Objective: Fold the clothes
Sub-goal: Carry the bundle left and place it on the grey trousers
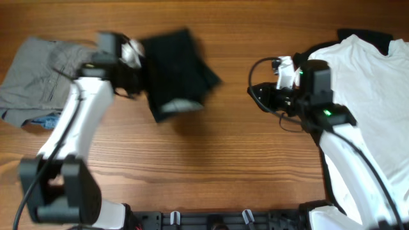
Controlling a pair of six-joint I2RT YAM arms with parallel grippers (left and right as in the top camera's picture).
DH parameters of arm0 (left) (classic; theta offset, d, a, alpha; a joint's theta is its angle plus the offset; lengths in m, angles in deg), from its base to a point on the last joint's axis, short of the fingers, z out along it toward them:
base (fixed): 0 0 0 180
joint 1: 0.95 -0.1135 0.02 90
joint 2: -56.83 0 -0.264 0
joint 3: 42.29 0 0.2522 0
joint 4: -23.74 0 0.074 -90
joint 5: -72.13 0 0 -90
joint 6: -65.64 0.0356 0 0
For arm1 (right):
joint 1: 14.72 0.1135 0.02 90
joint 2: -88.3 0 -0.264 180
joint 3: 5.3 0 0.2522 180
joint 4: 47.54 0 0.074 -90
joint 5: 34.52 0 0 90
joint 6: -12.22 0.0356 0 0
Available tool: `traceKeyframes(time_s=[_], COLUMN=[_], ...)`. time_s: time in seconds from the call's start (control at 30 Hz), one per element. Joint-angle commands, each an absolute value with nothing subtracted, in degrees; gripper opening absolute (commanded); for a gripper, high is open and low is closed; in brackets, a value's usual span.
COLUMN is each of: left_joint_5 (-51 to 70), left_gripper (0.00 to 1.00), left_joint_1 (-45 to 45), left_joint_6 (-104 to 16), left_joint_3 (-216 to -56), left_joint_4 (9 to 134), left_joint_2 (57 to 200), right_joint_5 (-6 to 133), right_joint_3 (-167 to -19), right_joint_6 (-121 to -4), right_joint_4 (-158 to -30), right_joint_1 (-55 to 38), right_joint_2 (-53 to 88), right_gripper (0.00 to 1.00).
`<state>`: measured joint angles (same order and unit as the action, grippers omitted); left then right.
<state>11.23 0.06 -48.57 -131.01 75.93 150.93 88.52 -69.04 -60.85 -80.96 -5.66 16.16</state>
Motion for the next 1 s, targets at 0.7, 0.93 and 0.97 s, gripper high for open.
traceKeyframes(time_s=[0.7, 0.93, 0.97], left_joint_5=[7.95, -3.02, -4.11], left_gripper=[0.04, 1.00, 1.00], left_joint_1=[-37.23, -37.44, -38.08], left_joint_6=[-44.05, -44.05, -44.05], left_joint_3=[-137.54, -137.56, -137.56], left_joint_4=[72.94, 76.55, 78.05], left_joint_2=[152.77, 154.30, 154.08], right_joint_5=[90.53, 90.53, 90.53], right_joint_3=[-69.11, -69.11, -69.11], right_joint_6=[-56.39, -56.39, -56.43], right_joint_4=[-85.62, -87.17, -87.43], right_joint_1=[-5.64, -5.64, -5.64], right_joint_2=[19.75, 19.75, 19.75], right_gripper=[0.21, 0.20, 0.20])
